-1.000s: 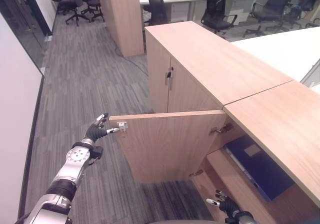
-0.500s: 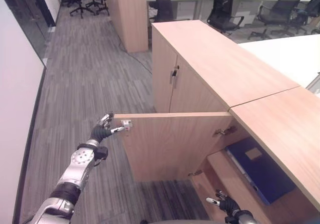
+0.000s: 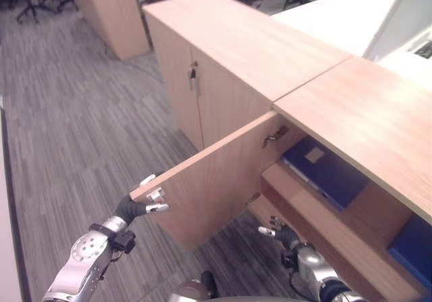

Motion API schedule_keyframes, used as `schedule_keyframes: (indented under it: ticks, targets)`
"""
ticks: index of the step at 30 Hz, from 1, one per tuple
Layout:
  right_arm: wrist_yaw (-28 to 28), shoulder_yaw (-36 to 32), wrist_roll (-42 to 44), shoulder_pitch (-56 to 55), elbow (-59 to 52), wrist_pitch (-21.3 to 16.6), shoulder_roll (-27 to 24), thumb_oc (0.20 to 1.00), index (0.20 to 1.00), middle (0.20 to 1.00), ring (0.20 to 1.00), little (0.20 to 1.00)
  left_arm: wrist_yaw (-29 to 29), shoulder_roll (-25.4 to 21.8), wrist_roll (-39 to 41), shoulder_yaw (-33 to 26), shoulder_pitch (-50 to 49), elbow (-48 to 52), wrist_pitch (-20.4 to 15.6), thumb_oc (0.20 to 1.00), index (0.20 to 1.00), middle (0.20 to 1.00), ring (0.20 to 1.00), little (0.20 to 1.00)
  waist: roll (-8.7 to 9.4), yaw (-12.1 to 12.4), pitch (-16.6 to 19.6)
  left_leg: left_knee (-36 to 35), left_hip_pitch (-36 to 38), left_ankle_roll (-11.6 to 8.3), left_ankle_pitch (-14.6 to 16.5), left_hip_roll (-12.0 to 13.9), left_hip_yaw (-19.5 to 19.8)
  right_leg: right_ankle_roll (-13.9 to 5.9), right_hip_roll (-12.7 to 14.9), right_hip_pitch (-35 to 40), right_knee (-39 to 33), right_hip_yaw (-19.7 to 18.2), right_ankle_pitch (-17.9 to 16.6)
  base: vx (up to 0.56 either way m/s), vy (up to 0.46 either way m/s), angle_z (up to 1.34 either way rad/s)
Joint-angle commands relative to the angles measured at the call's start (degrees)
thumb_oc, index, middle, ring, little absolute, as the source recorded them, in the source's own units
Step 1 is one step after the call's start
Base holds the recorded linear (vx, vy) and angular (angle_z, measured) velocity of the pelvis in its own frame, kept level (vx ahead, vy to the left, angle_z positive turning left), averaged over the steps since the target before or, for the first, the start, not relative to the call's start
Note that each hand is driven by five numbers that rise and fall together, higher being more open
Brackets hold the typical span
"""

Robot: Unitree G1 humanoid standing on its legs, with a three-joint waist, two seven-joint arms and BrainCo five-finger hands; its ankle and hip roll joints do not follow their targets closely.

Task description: Put the empty folder in the office cabinet

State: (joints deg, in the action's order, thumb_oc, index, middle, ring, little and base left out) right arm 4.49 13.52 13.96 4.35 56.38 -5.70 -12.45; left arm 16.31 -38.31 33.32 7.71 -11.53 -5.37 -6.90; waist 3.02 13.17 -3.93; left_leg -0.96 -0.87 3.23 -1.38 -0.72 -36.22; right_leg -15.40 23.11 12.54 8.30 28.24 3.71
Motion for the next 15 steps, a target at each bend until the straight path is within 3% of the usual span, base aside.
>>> schedule_keyframes:
  ticks: [1, 5, 6, 10, 11, 12, 13, 15]
  targets:
    - [0.27, 0.14, 0.02, 0.43, -1.99, -1.09, -2.97, 1.000, 1.000, 1.000, 1.000, 1.000, 4.47, 4.66, 0.82, 4.04, 7.17, 6.21, -2.93, 1.000, 1.000, 1.000, 1.000, 1.000, -4.06, -3.73, 1.22, -0.70, -2.07, -6.79, -3.91, 8.51, 9.79, 2.65, -5.28, -0.58, -5.70, -1.62, -3.08, -0.11, -0.161, -0.38]
    - [0.39, -1.07, 1.44, -0.60, -1.24, -0.73, -3.93, 1.000, 1.000, 1.000, 1.000, 1.000, 5.34, 4.56, -0.46, 4.18, 5.39, 6.55, -2.40, 1.000, 1.000, 1.000, 1.000, 1.000, -6.98, -6.32, 0.69, -0.76, -1.27, -8.94, -6.52, 11.52, 8.89, 4.55, -8.85, 0.59, -9.73, -4.01, -0.13, -0.09, -0.155, -0.39]
    - [0.13, -1.74, 2.71, -0.63, -0.96, -0.60, -4.30, 1.000, 1.000, 1.000, 1.000, 1.000, 5.27, 5.41, -0.95, 4.54, 4.85, 5.99, -2.08, 1.000, 1.000, 1.000, 1.000, 1.000, -8.15, -7.91, 0.10, -0.11, -0.75, -10.01, -7.60, 12.94, 8.08, 5.12, -10.34, 1.13, -11.54, -5.09, 0.19, -0.09, -0.151, -0.34]
    - [-0.30, -2.07, 3.48, 0.01, -0.95, -0.48, -5.25, 1.000, 1.000, 1.000, 1.000, 1.000, 4.82, 7.04, -1.11, 4.95, 4.74, 4.84, -1.85, 1.000, 1.000, 1.000, 1.000, 1.000, -9.12, -9.36, -1.07, 1.81, -0.85, -11.87, -9.08, 15.25, 8.01, 5.81, -11.84, 1.17, -12.56, -7.41, 0.61, -0.11, -0.088, -0.57]
    - [-1.40, -0.43, 3.46, 2.91, -1.42, -0.59, -6.17, 1.000, 1.000, 1.000, 1.000, 1.000, 3.02, 8.15, -0.72, 5.07, 4.47, 4.85, -2.26, 1.000, 1.000, 1.000, 1.000, 1.000, -8.74, -8.09, -3.18, 5.48, -2.12, -12.74, -6.46, 13.18, 21.65, 6.19, -11.74, -2.21, -11.00, -12.11, 0.03, -0.15, -0.072, -0.55]
    - [-1.41, -0.43, 3.46, 3.01, -1.40, -0.58, -6.18, 1.000, 1.000, 1.000, 1.000, 1.000, 3.01, 8.17, -0.72, 5.04, 4.55, 4.83, -2.27, 1.000, 1.000, 1.000, 1.000, 1.000, -8.83, -8.08, -3.08, 5.58, -2.45, -12.66, -6.57, 13.27, 21.66, 6.21, -11.81, -2.55, -10.92, -12.15, -0.13, -0.18, -0.107, -1.13]
    - [-1.57, 0.25, 3.40, 3.68, -0.98, -0.60, -6.18, 1.000, 1.000, 1.000, 1.000, 1.000, 2.45, 8.41, -0.70, 4.77, 4.07, 5.06, -2.41, 1.000, 1.000, 1.000, 1.000, 1.000, -8.15, -7.71, -3.58, 6.19, -1.61, -12.24, -3.55, 11.57, 26.72, 6.23, -11.35, -4.25, -10.08, -14.22, -0.75, -0.09, -0.063, -1.63]
    - [-1.13, 1.65, 3.30, 4.86, -0.85, -0.67, -5.66, 1.000, 1.000, 1.000, 1.000, 1.000, 2.12, 8.99, -0.53, 4.22, 2.74, 5.46, -2.79, 1.000, 1.000, 1.000, 1.000, 1.000, -6.92, -6.77, -3.56, 7.43, 0.28, -10.85, 1.86, 8.00, 33.07, 6.16, -11.90, -7.01, -9.85, -18.28, -2.14, -0.11, -0.081, -1.78]
